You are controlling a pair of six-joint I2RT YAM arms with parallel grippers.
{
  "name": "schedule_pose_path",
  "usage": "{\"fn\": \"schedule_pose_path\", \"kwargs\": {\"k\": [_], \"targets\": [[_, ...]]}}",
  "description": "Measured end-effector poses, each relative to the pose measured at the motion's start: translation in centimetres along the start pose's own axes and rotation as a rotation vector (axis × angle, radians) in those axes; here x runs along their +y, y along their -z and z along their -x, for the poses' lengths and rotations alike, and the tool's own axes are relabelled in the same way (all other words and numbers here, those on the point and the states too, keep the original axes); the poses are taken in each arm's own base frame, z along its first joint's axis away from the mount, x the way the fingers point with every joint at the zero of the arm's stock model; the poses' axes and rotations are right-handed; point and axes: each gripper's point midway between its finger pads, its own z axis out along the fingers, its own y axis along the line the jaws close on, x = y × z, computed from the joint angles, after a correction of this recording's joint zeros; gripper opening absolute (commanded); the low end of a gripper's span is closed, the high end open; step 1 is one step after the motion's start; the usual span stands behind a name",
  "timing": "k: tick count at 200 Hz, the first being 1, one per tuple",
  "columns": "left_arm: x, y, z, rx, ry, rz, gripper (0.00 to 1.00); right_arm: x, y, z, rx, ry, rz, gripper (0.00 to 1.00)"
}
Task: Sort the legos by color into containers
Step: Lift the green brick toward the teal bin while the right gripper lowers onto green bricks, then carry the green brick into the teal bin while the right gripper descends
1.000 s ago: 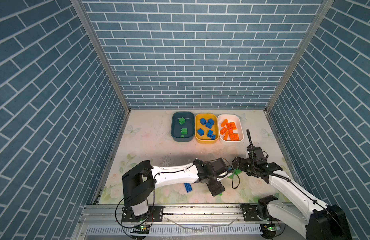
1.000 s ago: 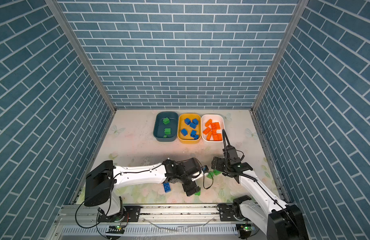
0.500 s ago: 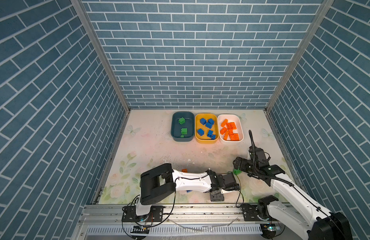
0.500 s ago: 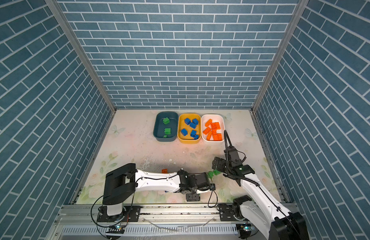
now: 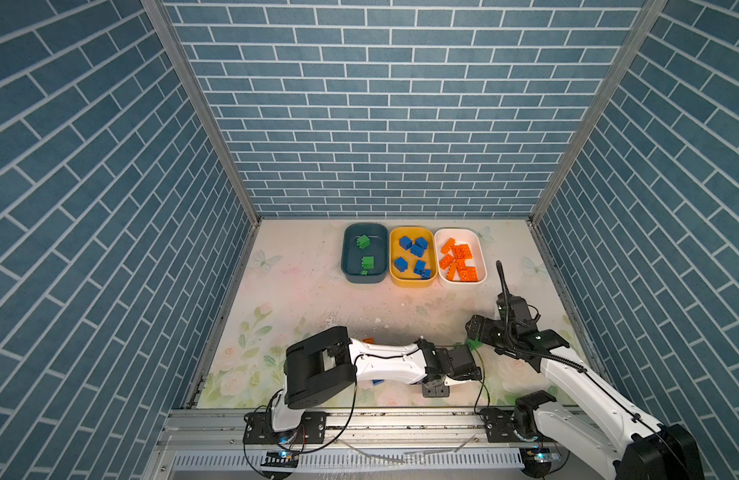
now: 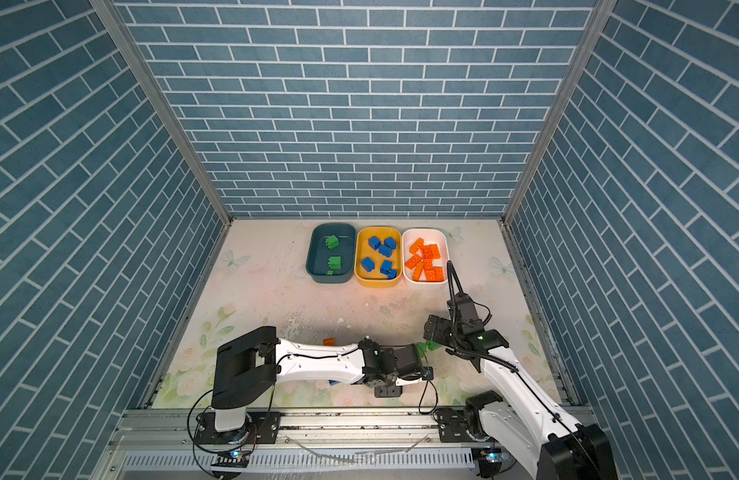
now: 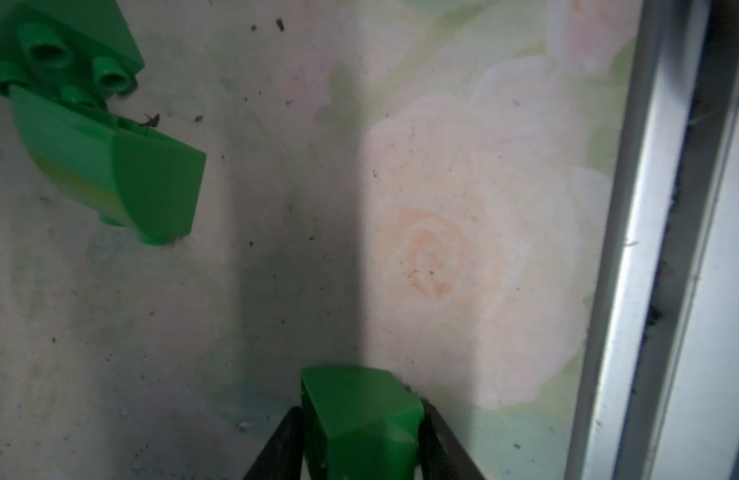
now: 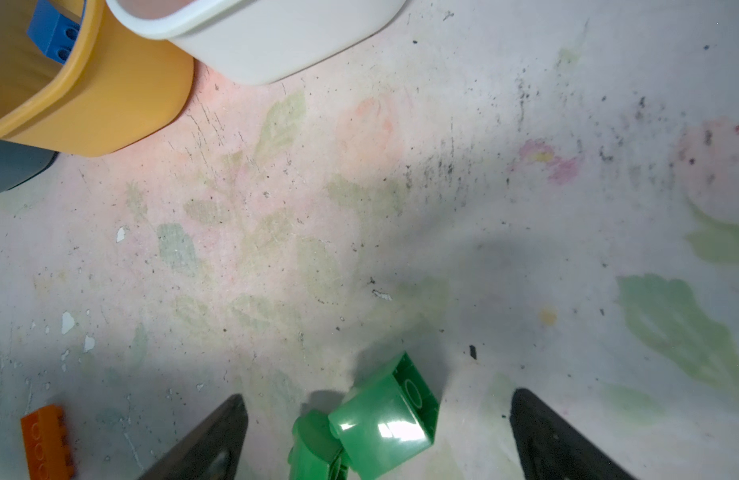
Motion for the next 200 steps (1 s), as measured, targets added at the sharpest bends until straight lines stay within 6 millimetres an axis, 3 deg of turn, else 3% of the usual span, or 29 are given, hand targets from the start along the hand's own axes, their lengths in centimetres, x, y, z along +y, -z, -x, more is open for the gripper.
{"fn": "schedule_pose_path", "kwargs": {"k": [28, 47, 109, 140, 165, 200], "targets": [[1.7, 0.1, -0.7, -0.012, 0.079, 0.006, 0.44, 0.1, -0.5, -0.6, 0.04, -0.001, 0.007, 0.99], [4.0, 0.8, -1.7, -0.035, 0.177, 0.017, 0.45, 0.5, -1.1, -1.2, 0.077, -0.004, 0.025, 0.99], [17.4, 6.6, -4.6, -0.24, 0.601, 0.171, 0.46, 2.2, -3.4, -3.3, 0.196, 0.029, 0.078, 0.99], [23.1, 7.9, -7.8, -0.295, 0.797, 0.253, 0.46, 5.5, -4.4, -3.5, 0.217, 0.103, 0.139, 0.99], [26.5, 8.7, -10.6, -0.306, 0.916, 0.306, 0.47, 8.2, -5.3, -3.8, 0.233, 0.145, 0.18, 0.99], [28.5, 9.9, -9.9, -0.349, 0.95, 0.321, 0.59, 12.1, -6.4, -4.2, 0.249, 0.178, 0.243, 0.99]]}}
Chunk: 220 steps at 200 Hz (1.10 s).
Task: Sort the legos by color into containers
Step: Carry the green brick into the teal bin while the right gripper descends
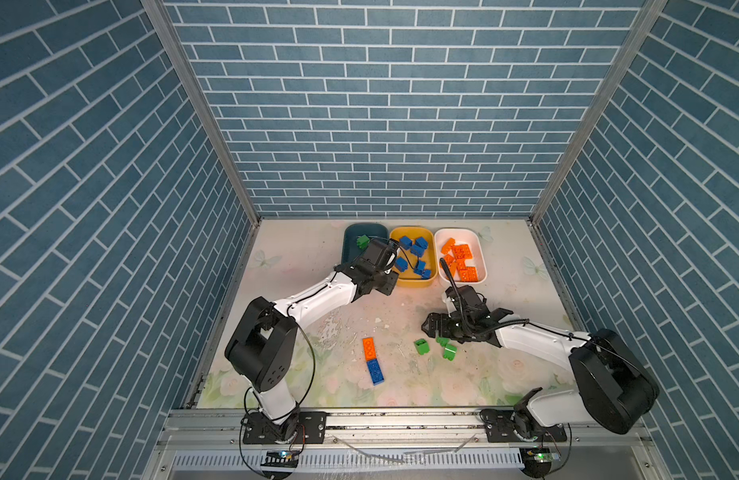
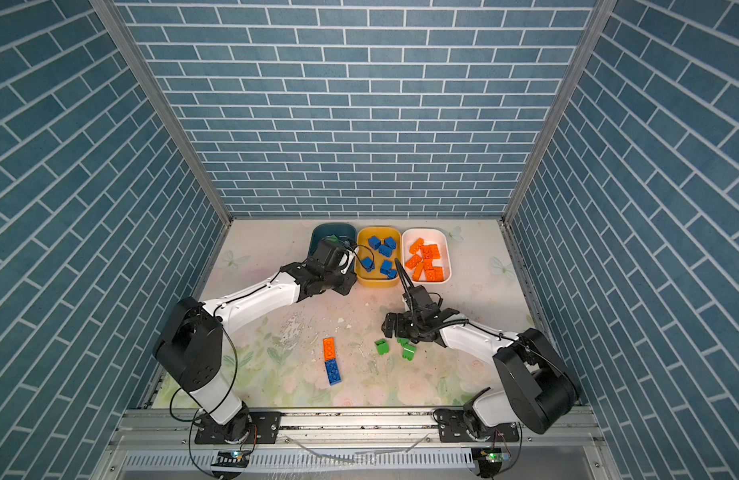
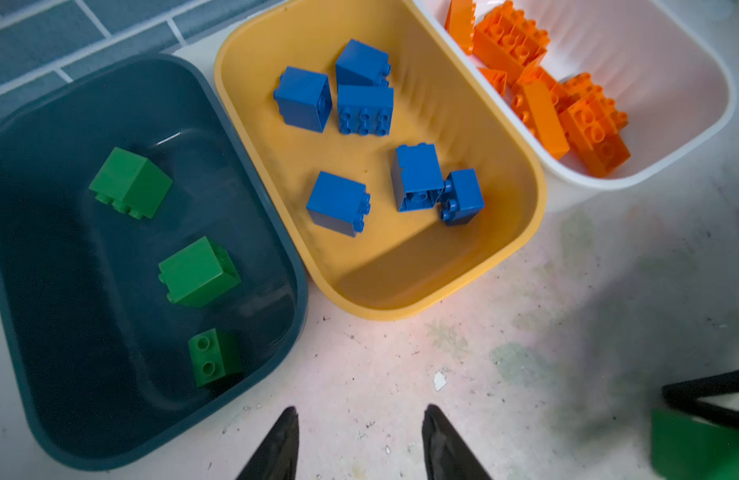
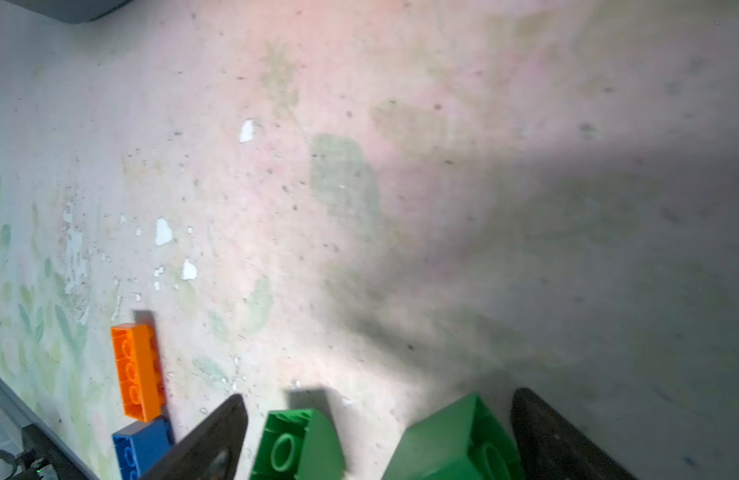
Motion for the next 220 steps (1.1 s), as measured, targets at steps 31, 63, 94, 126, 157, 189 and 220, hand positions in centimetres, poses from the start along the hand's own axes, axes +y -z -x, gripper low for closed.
{"fn": "schedule_pose_path", "kwargs": {"k": [31, 63, 94, 126, 157, 189, 220], "targets": [[-1.4, 0.0, -0.2, 0.005, 0.014, -0.056, 0.75, 1.9, -0.6, 0.1, 0.002, -0.007, 0.061, 0.99], [-3.9, -0.5, -2.5, 0.049, -0.009, -0.114, 0.82, 1.0, 1.7, 0.7, -0.084, -0.067, 0.074, 0.99], [-8.7, -0.3, -5.0, 0.104, -0.076, -0.192, 0.84, -4.1, 7.4, 3.8, -0.319, -0.235, 0.006, 0.99], [-14.4, -0.7, -7.4, 0.171, -0.135, -0.271, 0.82, -8.1, 11.3, 3.5, -0.452, -0.333, -0.101, 0.99], [-18.2, -2.3, -10.1, 0.27, -0.174, -0.288, 0.76, -9.4, 12.0, 2.3, -0.443, -0.354, -0.158, 0.99], [-19.6, -3.9, -11.4, 0.334, -0.18, -0.245, 0.59, -10.0, 11.3, 1.2, -0.395, -0.358, -0.182, 0.99], [-18.9, -4.9, -12.3, 0.371, -0.162, -0.191, 0.48, -9.9, 10.7, 0.7, -0.356, -0.354, -0.176, 0.99]]}}
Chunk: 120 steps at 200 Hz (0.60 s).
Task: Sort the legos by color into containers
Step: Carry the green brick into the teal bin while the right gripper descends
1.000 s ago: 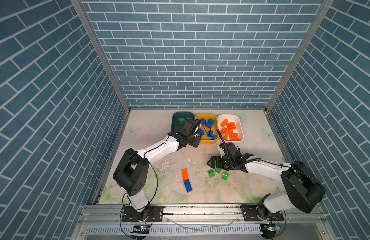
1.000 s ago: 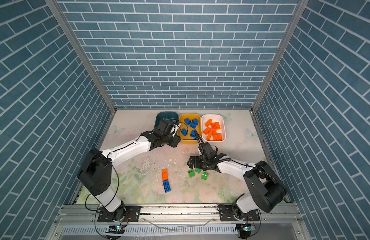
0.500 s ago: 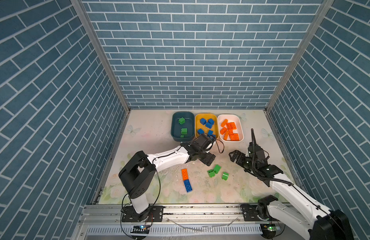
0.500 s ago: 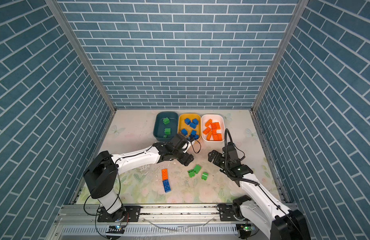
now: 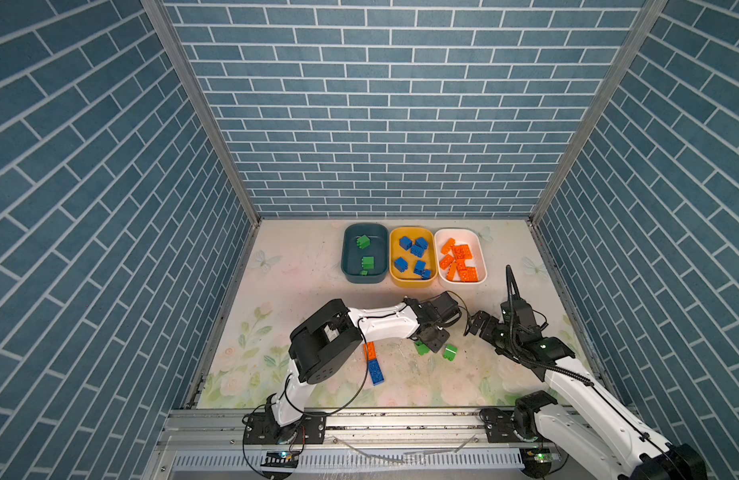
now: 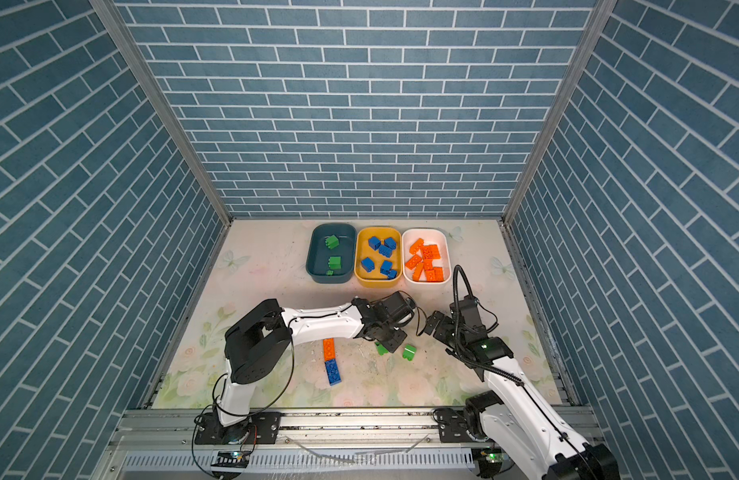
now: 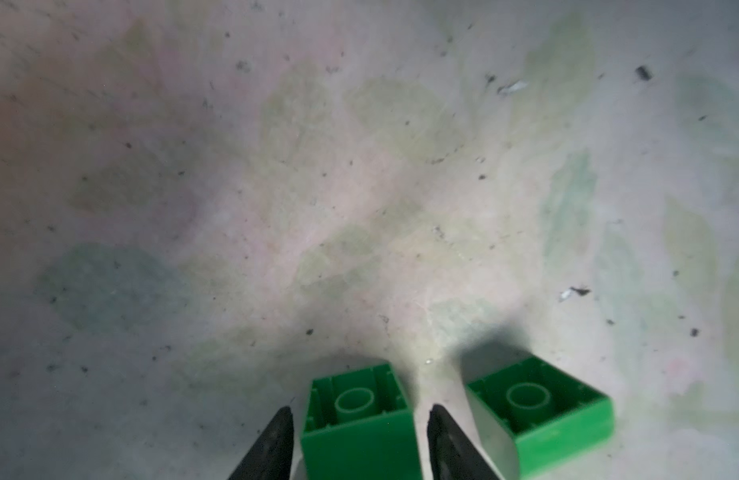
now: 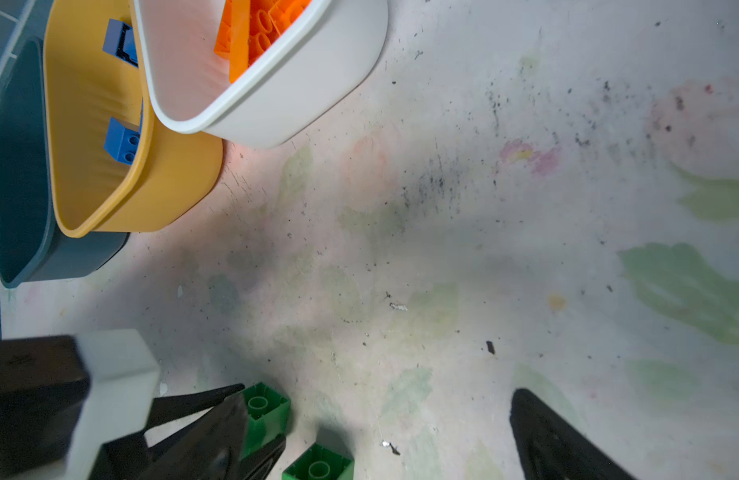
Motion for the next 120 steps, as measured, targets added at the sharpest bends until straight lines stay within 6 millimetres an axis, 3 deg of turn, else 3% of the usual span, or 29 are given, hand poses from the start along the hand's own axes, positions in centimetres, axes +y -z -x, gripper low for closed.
{"fn": "schedule_pose_path", "kwargs": {"k": [40, 78, 97, 120], "targets": [[0.4, -0.1, -0.3, 0.015, 0.01, 0.02, 0.35, 0.5, -1.2, -2.3, 0.11, 0.017, 0.06, 0.99], [1.2, 0.2, -0.1, 0.003, 0.004, 0.055, 0.29, 0.8, -2.6, -5.5, 0.238, -0.006, 0.13, 0.99], [2.5, 1.6, 0.7, -0.032, 0.023, 0.076, 0.29, 2.3, -2.9, -5.9, 0.255, -0.009, 0.204, 0.99], [6.1, 5.0, 2.8, -0.118, 0.097, 0.111, 0.29, 4.0, -3.3, -6.7, 0.287, 0.014, 0.265, 0.99]]}}
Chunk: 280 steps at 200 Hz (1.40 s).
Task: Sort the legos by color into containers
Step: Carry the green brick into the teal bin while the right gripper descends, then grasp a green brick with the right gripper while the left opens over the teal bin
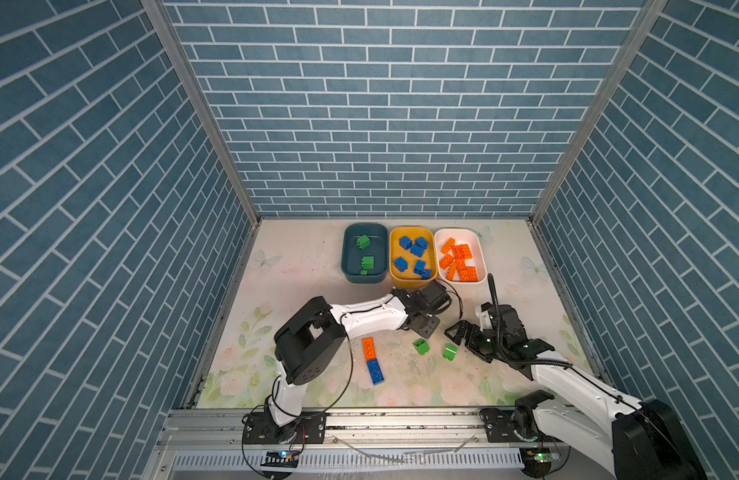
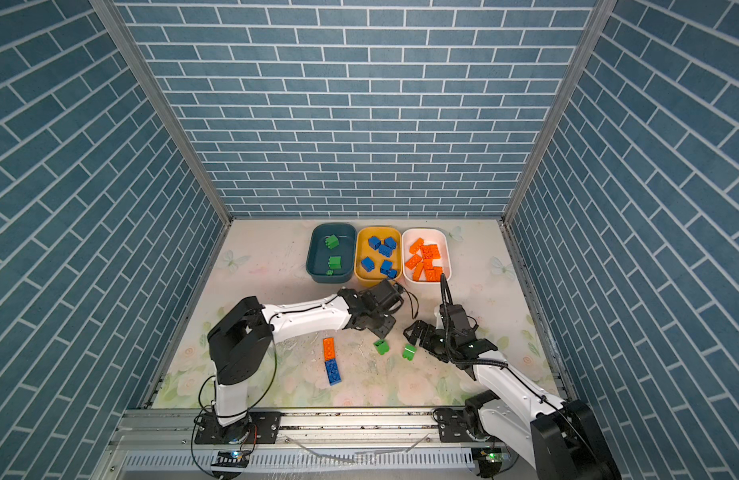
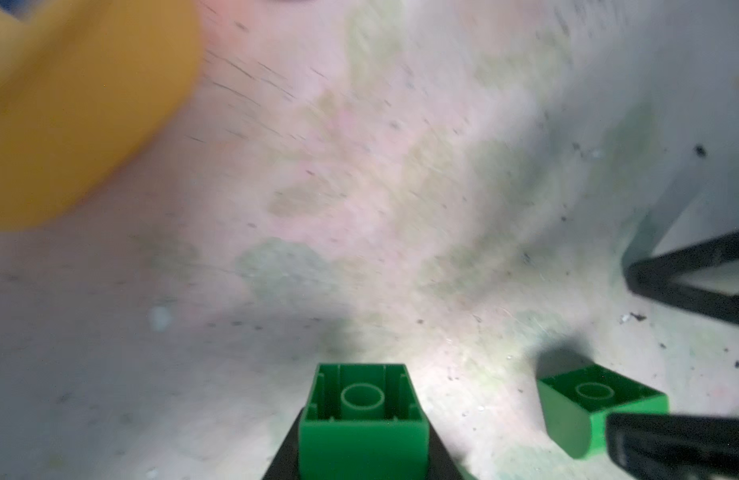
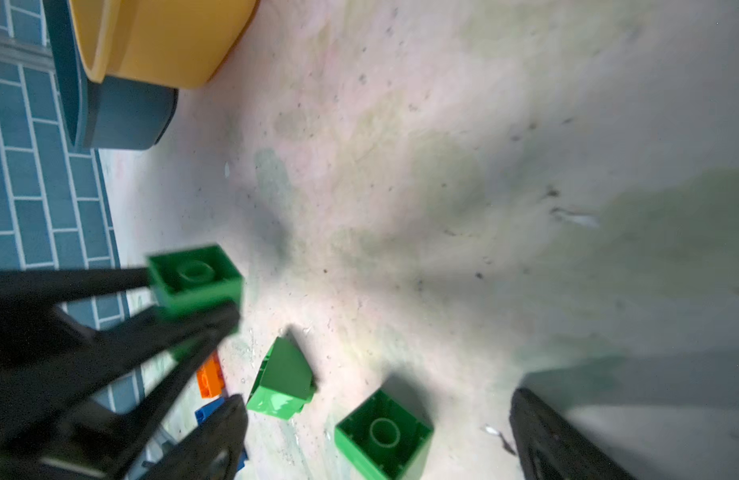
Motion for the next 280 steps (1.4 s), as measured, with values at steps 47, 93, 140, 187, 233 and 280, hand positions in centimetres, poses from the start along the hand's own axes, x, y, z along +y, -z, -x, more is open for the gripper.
{"fn": "schedule_pose_path", "kwargs": {"k": [47, 93, 140, 187, 233, 280], "targets": [[11.4, 3.7, 5.1, -0.151, 0.216, 0.135, 0.29, 2.8, -2.1, -0.9, 0.063, 0.067, 0.061, 0.99], [19.9, 4.5, 7.3, -0.196, 0.357, 0.256, 0.29, 4.2, -3.3, -1.0, 0.087, 0.089, 0.076, 0.99], [25.7, 3.1, 7.9, -0.191, 0.441, 0.349, 0.33, 4.8, -3.9, -1.0, 0.101, 0.103, 0.057, 0.99], [29.0, 0.8, 7.9, -0.13, 0.491, 0.379, 0.43, 3.6, -3.6, -0.8, 0.077, 0.116, -0.091, 0.99], [28.7, 0.6, 7.8, -0.097, 0.503, 0.345, 0.69, 1.9, -2.8, -1.5, 0.055, 0.153, -0.232, 0.89], [27.0, 2.5, 7.1, -0.108, 0.519, 0.279, 0.93, 0.9, -2.2, -2.3, 0.053, 0.218, -0.396, 0.71]]}}
